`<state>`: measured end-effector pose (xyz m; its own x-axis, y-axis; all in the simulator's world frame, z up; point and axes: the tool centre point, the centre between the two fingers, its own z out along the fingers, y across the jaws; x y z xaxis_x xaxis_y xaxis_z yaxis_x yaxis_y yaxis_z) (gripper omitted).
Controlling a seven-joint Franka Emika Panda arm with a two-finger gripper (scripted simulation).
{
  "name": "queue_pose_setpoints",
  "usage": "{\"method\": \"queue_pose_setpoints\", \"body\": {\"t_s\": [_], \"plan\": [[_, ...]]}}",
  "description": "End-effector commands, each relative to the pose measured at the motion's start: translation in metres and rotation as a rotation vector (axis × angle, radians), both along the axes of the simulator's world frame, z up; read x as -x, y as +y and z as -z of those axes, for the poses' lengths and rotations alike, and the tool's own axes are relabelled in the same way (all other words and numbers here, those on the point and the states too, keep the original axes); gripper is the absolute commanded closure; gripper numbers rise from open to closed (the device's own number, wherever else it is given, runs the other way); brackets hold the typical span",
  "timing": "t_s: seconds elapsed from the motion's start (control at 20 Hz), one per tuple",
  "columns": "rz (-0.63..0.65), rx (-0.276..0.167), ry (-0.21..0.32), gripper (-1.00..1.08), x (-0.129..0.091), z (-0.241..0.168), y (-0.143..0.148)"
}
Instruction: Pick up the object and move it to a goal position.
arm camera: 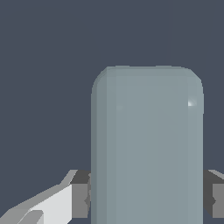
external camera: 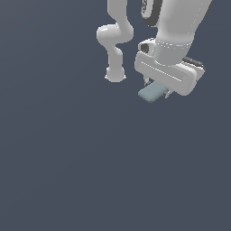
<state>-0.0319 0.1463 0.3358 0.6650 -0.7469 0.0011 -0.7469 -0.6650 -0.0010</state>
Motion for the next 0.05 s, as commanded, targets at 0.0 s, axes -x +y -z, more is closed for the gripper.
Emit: {"method": "queue_pose_setpoints", "body": {"t_s": [0.0], "plan": [[0.001,0.0,0.001,1.08,0.0002,-0.0013,0.0009]]}}
